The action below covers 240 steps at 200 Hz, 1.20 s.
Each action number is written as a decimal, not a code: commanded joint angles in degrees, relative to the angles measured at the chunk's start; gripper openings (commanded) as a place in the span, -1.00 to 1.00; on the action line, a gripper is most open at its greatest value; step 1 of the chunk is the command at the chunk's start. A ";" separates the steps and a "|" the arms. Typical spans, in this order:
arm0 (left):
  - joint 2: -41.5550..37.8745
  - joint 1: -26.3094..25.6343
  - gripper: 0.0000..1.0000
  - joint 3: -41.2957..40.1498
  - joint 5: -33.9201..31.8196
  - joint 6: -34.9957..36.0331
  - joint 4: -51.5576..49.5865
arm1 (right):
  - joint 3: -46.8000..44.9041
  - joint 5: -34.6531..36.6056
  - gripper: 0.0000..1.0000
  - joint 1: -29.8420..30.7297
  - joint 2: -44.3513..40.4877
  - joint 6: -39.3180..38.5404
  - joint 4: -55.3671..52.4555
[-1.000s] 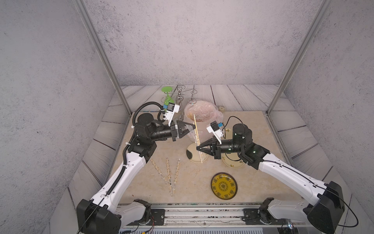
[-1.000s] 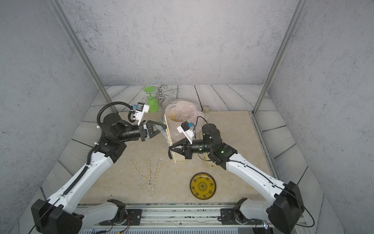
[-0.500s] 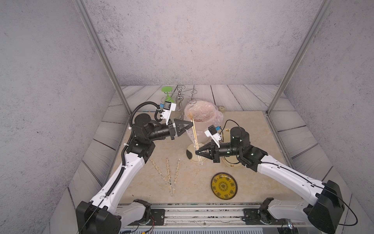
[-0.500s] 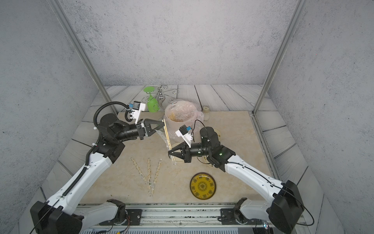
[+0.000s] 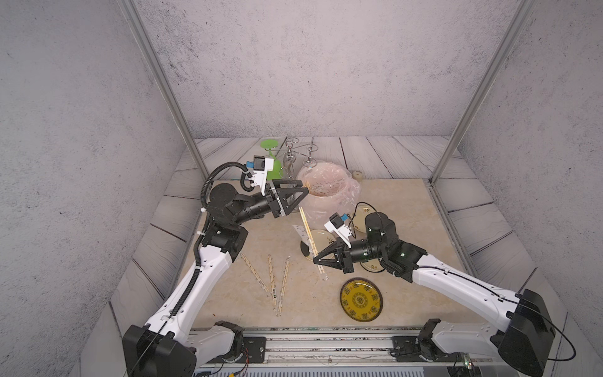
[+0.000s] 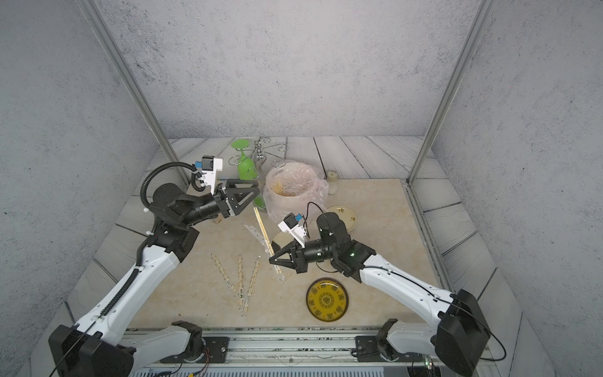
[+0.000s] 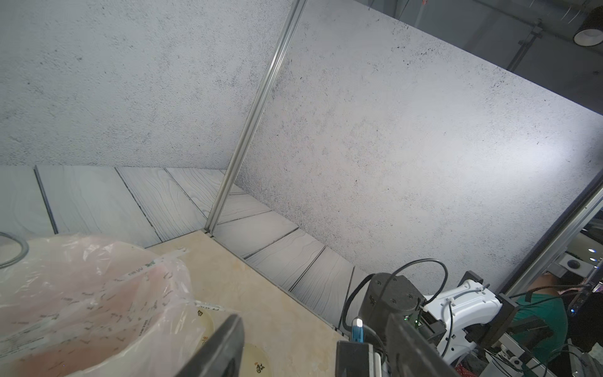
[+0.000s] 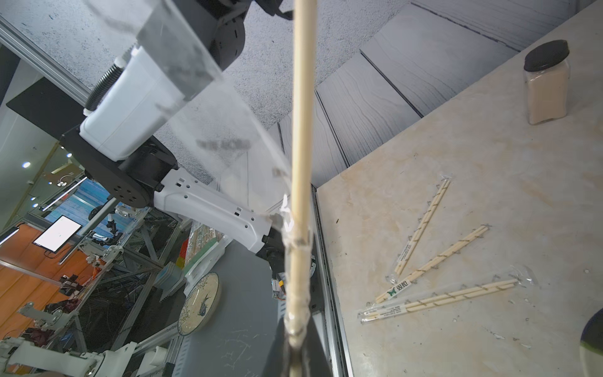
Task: Remove the packaging of disposable chopsticks
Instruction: Adjust the chopstick, then remove the packet bag from the disposable chopsticks.
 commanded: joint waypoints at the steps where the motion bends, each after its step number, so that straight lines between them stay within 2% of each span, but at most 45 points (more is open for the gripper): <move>1: 0.65 0.38 0.44 2.36 2.47 -0.39 1.55 | 2.28 0.80 -1.00 -0.01 -3.31 -1.59 -2.15; 40: 2.00 -0.61 0.47 2.47 5.87 -3.26 4.97 | 5.39 4.06 -1.00 -0.41 -5.17 -5.92 -8.04; 66: 2.43 -2.53 0.46 2.61 7.53 -2.25 4.71 | 7.40 4.76 -1.00 -0.79 -5.13 -6.85 -9.12; 109: 2.06 -5.34 0.32 2.79 10.11 -0.48 4.20 | 9.95 6.22 -1.00 -1.46 -5.06 -8.00 -10.21; 139: 1.86 -7.22 0.03 3.22 11.33 1.99 1.78 | 11.05 7.48 -1.00 -1.71 -5.38 -8.99 -11.10; 165: 2.04 -8.30 -0.32 3.72 12.34 2.84 0.72 | 11.88 8.47 -1.00 -1.82 -5.57 -9.98 -11.60; 199: 1.69 -8.50 -1.00 3.84 12.59 3.42 0.34 | 12.30 10.28 -1.00 -2.29 -5.83 -10.67 -11.91; 221: 1.39 -8.50 -1.00 3.92 11.62 3.47 -0.26 | 12.66 10.59 -1.00 -2.60 -5.92 -10.93 -12.25; 236: 0.95 -8.48 -1.00 3.44 8.20 2.84 -0.68 | 12.97 10.80 -1.00 -2.63 -5.83 -12.08 -13.35; 240: 0.80 -8.50 -1.00 3.33 7.11 2.75 -0.99 | 13.01 10.96 -0.90 -2.65 -5.83 -12.63 -13.87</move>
